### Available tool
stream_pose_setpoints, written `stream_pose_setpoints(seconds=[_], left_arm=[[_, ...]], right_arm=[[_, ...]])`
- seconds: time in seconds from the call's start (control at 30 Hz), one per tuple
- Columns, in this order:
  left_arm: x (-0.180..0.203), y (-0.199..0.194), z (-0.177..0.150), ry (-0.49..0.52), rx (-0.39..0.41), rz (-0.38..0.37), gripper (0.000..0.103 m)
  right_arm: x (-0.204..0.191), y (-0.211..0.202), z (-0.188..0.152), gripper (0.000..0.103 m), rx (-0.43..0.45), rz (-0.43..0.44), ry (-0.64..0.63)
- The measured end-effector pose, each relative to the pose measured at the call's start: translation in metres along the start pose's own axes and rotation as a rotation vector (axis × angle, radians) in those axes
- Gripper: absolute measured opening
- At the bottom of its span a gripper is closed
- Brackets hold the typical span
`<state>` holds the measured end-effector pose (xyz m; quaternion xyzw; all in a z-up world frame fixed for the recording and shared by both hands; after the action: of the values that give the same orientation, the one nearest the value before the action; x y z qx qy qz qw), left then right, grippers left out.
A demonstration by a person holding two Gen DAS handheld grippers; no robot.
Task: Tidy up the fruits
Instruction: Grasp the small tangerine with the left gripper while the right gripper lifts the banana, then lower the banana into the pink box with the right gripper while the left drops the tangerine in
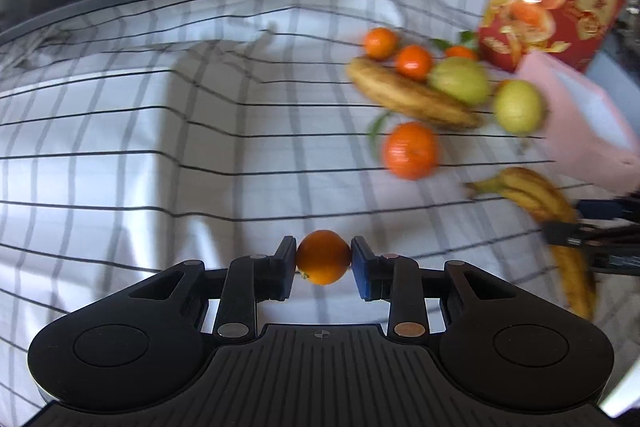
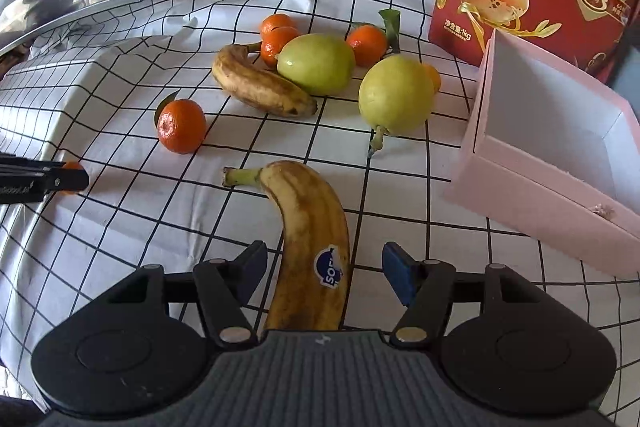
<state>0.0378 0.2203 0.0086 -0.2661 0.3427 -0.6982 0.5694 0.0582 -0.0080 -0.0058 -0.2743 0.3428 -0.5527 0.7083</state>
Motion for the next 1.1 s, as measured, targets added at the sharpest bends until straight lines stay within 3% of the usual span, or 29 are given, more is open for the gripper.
stream_pose_setpoints(seconds=[0.2, 0.27, 0.33, 0.57, 0.7, 0.87, 0.97, 1.1], left_arm=[[0.039, -0.011, 0.003, 0.069, 0.017, -0.111, 0.034], [0.051, -0.014, 0.005, 0.084, 0.017, -0.138, 0.034], [0.061, -0.016, 0.008, 0.102, 0.02, -0.157, 0.034], [0.094, -0.028, 0.044, 0.166, 0.081, -0.221, 0.034], [0.117, -0.036, 0.092, 0.182, 0.175, -0.29, 0.034], [0.16, -0.04, 0.162, 0.198, 0.294, -0.368, 0.034], [0.181, -0.03, 0.184, 0.193, 0.312, -0.367, 0.034], [0.193, -0.024, 0.175, 0.165, 0.275, -0.379, 0.034]], right_arm=[[-0.004, 0.005, -0.002, 0.057, 0.011, -0.001, -0.009], [-0.005, 0.008, -0.004, 0.043, 0.008, -0.008, -0.016], [-0.006, 0.01, -0.005, 0.038, -0.003, 0.003, -0.025], [0.015, -0.023, -0.001, 0.036, 0.017, 0.09, 0.105], [0.045, -0.084, 0.038, 0.036, 0.162, 0.134, 0.181], [0.099, -0.133, 0.102, 0.036, 0.326, 0.069, 0.225], [0.138, -0.125, 0.13, 0.036, 0.332, 0.04, 0.307], [0.179, -0.086, 0.152, 0.036, 0.283, 0.032, 0.423]])
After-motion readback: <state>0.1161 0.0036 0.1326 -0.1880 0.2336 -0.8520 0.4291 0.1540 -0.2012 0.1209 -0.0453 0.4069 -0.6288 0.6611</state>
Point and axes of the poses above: each gripper's, at about its wrist camera, not at the fingertips, and y roughly the way its jaws point, x to its right, z to its top, the point moved 5 cm from there along y, roughly the way its jaws point, and after that the axes turned 14 degrees about y, right-handed, at the moved point
